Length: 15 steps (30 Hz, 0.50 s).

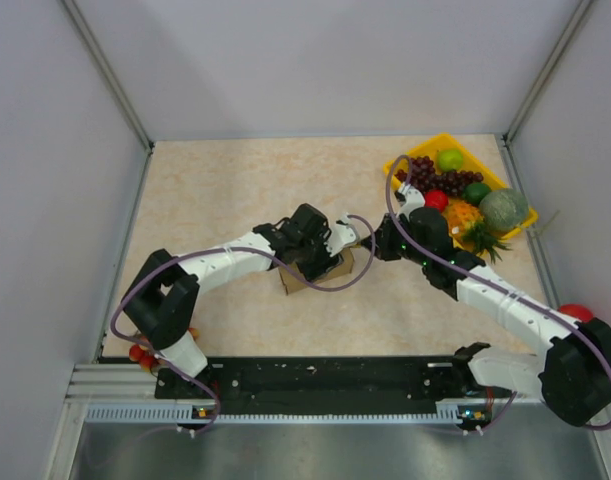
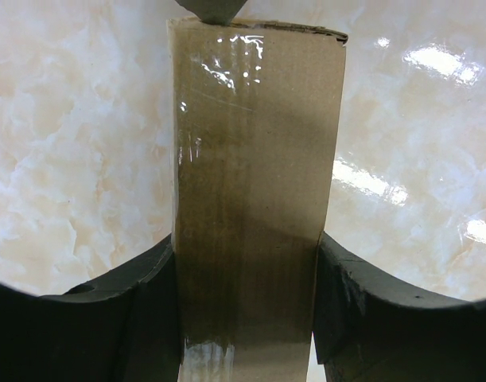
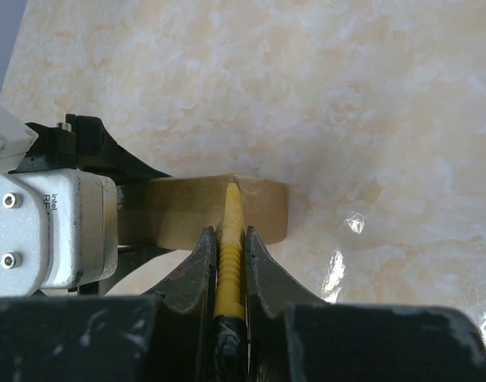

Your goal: Unpack the express box

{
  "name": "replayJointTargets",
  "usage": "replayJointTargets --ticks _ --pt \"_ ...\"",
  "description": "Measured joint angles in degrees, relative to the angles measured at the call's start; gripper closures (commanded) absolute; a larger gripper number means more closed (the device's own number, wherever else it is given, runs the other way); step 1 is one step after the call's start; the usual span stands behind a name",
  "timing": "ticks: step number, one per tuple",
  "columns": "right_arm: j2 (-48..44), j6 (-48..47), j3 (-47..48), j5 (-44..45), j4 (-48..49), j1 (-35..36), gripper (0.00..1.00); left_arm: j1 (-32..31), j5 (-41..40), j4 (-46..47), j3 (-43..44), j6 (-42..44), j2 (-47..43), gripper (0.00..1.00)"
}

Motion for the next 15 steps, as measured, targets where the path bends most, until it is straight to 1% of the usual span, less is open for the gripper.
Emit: replayJointTargets --ticks 15 --pt "-1.62 -1.6 1.4 0.33 -5.55 -0.04 1.0 0.07 1.55 -1.44 1.99 -0.46 1.66 0.81"
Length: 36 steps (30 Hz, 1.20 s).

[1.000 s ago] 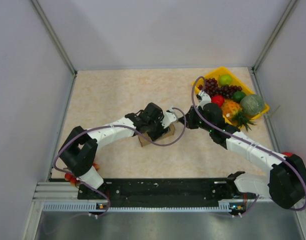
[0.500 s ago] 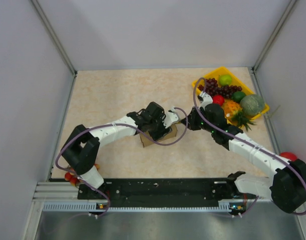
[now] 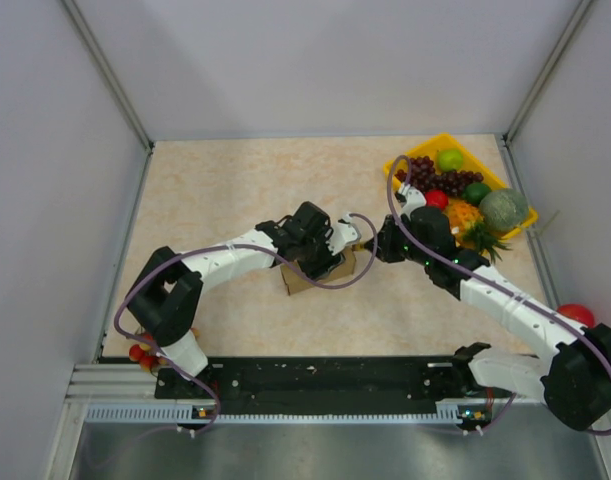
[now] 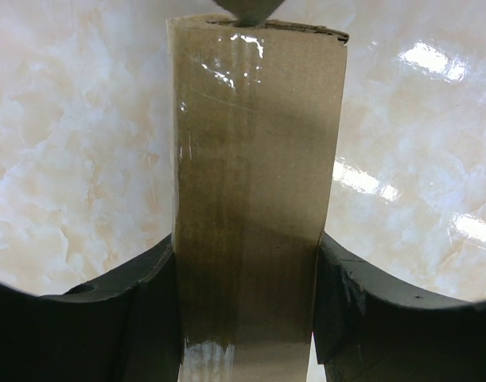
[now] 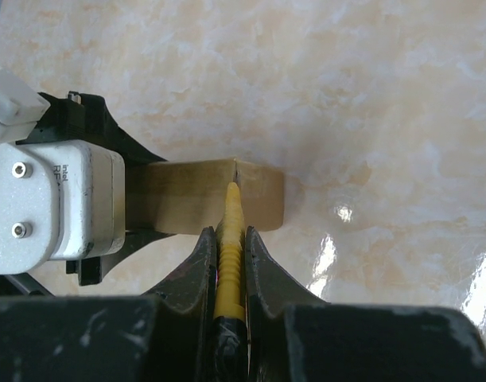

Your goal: Unpack the express box

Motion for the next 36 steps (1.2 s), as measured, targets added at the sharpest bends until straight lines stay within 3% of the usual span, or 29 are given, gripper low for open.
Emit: replayJointTargets --ticks 12,19,36 --pt "-1.07 -0.72 2.12 0.02 -6.27 0.0 1.0 0.13 0.26 0.24 0.07 -0.92 0.09 0.79" --pt "-6.8 0.46 2.29 1.11 -11.04 0.07 1.0 0.33 -0.42 2.08 -0.68 -1.73 -0.17 0.78" --pt "-1.38 4.85 1.73 3.87 -0.33 -0.28 1.0 -3.89 -7.37 7.17 -3.63 -0.13 -1.73 0.81"
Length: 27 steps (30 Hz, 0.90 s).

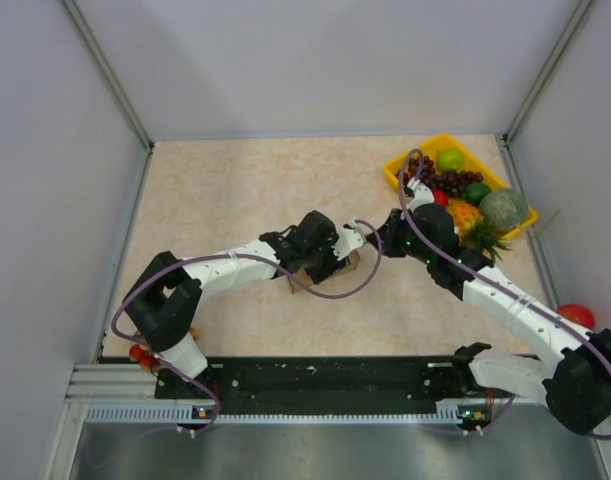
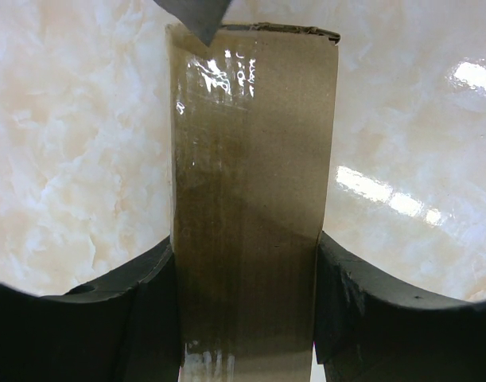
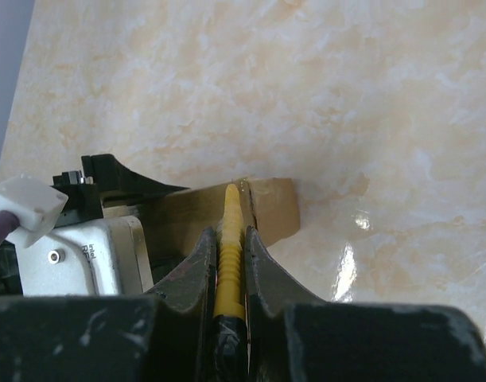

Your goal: Unpack the express box

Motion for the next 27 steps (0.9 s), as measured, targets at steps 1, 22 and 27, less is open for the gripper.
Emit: replayJointTargets --ticks 1,22,27 --pt "0.04 0.17 -0.07 0.24 0.17 -0.11 1.0 -0.11 -0.24 0.09 -0.04 0.02 0.0 0.81" --pt "2.51 0.81 -1.07 -1.77 2.99 -2.8 1.0 -0.61 -1.31 0.46 -0.2 0.15 0.0 0.81" --pt "2.99 0.79 -1.09 -2.12 3.85 -3.1 1.0 -0.68 -1.55 0.48 -0.2 0.09 0.0 0.82"
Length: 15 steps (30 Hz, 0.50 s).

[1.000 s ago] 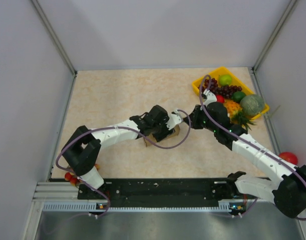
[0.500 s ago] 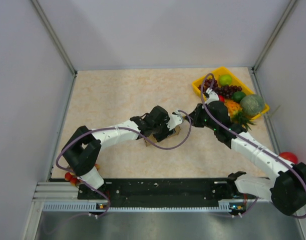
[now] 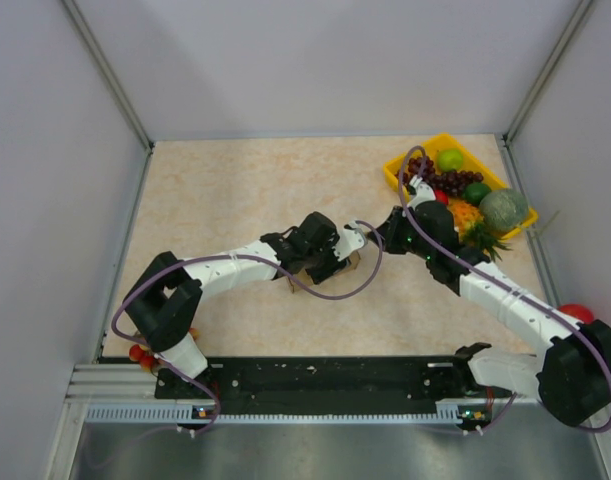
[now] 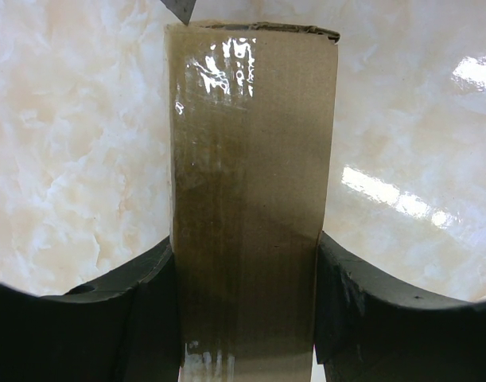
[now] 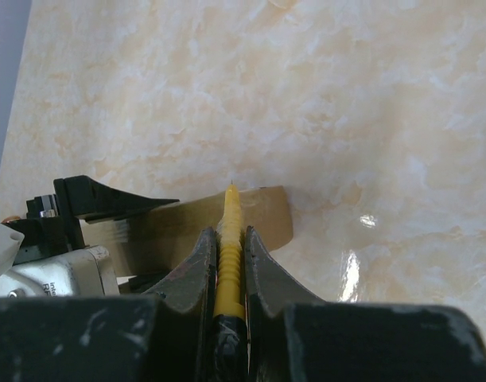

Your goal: Unpack the express box

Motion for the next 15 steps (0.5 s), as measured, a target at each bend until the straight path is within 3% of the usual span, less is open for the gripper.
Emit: replayJointTargets --ticks 15 --pt "0.79 -0.22 -3.17 -3.04 6.14 -0.59 1.0 0.0 -1.29 0.33 0.04 -1.07 0.39 0.84"
